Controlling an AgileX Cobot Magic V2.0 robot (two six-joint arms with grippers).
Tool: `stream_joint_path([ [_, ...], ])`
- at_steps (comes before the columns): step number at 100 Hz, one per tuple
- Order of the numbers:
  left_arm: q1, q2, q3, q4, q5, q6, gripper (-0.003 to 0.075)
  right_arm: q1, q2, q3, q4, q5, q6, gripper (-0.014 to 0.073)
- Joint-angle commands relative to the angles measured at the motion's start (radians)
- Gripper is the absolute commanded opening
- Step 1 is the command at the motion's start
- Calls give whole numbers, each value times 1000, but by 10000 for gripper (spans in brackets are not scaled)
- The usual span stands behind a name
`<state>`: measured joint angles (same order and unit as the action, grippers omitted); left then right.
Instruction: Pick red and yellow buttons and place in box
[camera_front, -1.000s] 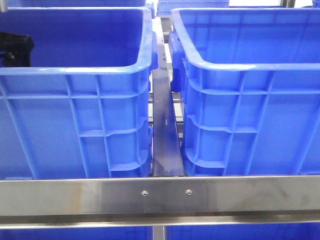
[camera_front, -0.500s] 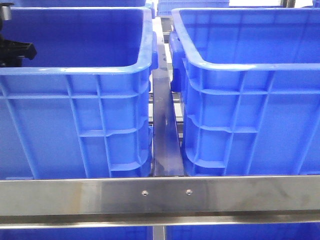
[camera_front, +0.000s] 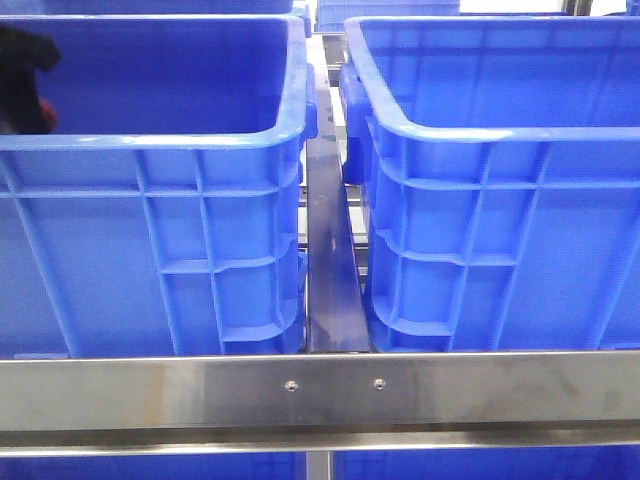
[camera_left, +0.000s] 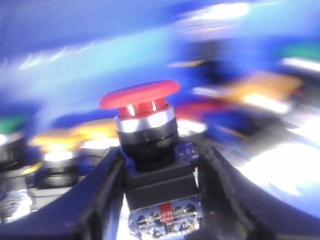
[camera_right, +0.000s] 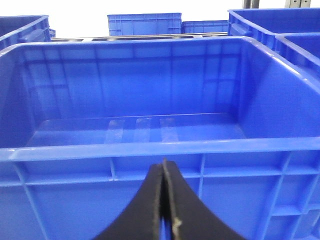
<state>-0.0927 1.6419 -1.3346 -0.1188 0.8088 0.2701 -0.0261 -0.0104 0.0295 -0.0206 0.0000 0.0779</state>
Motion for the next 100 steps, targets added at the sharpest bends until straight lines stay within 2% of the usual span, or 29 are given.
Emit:
stream_joint_path([
  [1,-18,-103,0,-97,-23,126,95,-3,-24,-17,-8,-72,-8,-66],
  [10,-25,-163,32,-203,-19,265,95,-3,-24,-17,-8,-72,-8,-66],
  [16,-24,-195,48,-302,6,412,95,-3,-24,-17,-8,-72,-8,-66],
  [22,-24,-223,53,-382,63,545,95,-3,-24,-17,-8,-72,-8,-66],
  [43,-24,-262,53,-609,275,834,95,-3,-24,-17,-8,-72,-8,-66],
  [57,-34,-263,53,-699,335,914,95,-3,-24,-17,-8,-73,-8,-66],
  [79,-158,-263,53,-709,318,929,95,0,-24,-25,-8,-95,-8,-64],
  [100,-287,-263,47,-709,205,929,95,31,22,-171,-7,130,-8,-64],
])
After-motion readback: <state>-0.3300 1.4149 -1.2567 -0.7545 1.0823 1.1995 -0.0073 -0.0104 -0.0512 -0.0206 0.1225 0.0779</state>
